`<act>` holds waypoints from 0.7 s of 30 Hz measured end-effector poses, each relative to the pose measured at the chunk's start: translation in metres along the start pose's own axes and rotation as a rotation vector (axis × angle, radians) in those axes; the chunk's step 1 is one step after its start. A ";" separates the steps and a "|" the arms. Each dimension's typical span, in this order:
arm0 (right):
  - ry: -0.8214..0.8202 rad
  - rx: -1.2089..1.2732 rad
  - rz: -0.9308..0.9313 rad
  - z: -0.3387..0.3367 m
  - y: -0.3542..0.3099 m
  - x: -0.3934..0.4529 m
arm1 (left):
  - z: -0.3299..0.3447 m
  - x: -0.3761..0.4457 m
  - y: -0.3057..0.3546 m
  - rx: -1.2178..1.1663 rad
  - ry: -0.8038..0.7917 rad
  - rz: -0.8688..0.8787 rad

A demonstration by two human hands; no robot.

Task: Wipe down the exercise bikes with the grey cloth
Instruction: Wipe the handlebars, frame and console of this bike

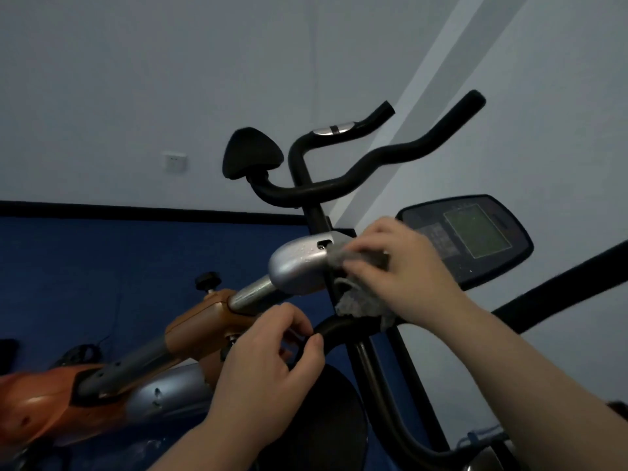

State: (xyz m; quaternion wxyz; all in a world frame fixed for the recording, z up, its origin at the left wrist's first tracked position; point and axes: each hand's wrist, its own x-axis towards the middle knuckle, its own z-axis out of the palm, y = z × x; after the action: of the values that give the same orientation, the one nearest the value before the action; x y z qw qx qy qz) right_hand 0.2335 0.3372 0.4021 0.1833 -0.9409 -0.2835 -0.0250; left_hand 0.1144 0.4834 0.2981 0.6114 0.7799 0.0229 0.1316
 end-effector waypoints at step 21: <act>0.117 0.592 0.092 0.020 -0.041 0.046 | -0.066 0.085 -0.034 -0.087 0.058 -0.171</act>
State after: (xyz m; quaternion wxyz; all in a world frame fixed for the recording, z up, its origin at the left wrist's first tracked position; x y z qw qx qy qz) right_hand 0.2487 0.3999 0.4039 0.4664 -0.8555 -0.2247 0.0127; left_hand 0.1855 0.5709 0.2952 0.6527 0.7438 0.1015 0.1023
